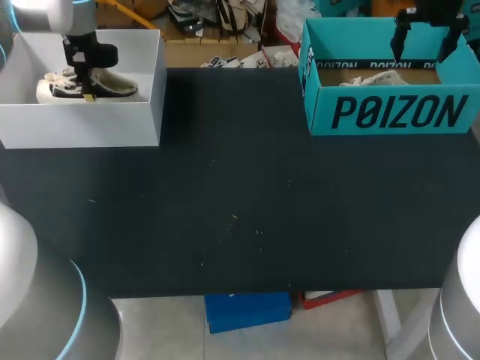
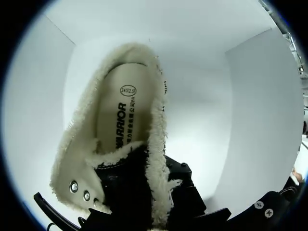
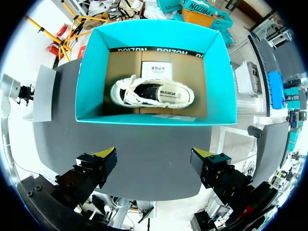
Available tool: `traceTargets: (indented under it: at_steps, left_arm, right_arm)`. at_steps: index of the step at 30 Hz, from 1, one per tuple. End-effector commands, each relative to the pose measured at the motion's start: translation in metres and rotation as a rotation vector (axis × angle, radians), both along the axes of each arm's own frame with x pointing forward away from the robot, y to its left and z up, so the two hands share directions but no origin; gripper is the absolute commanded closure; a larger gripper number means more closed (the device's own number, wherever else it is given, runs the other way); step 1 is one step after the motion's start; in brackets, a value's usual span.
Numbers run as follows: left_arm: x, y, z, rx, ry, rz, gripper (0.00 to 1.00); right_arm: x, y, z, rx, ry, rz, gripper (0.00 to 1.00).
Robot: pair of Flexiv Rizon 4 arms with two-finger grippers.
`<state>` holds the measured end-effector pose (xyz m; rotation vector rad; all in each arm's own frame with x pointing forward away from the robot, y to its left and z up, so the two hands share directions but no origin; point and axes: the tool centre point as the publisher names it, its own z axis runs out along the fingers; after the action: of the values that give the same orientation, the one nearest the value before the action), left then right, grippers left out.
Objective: Take the shoe out of the shoebox, open the shoe tongue, remove and reinsert the insole, then place the shoe into the shoebox
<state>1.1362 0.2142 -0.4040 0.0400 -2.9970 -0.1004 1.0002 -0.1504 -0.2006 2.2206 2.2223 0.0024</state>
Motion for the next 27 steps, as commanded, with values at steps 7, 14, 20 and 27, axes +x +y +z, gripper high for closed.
traceTargets:
  at_steps: [7, 14, 20, 27]
  left_arm:
    - [-0.009, 0.008, 0.038, -0.009, -0.026, -0.012, 1.0]
    - [-0.009, 0.01, 0.076, -0.001, -0.078, -0.012, 1.0]
    - [-0.015, -0.001, 0.122, 0.007, -0.145, -0.007, 1.0]
    - [-0.03, -0.025, 0.182, 0.0, -0.222, 0.042, 1.0]
  right_arm:
    - [0.0, 0.0, 0.0, 0.0, 0.0, -0.001, 0.0]
    - [0.0, 0.0, 0.0, 0.0, 0.0, -0.001, 0.0]
    - [0.0, 0.0, 0.0, 0.0, 0.0, -0.001, 0.0]
    - [0.0, 0.0, 0.0, 0.0, 0.0, -0.001, 0.0]
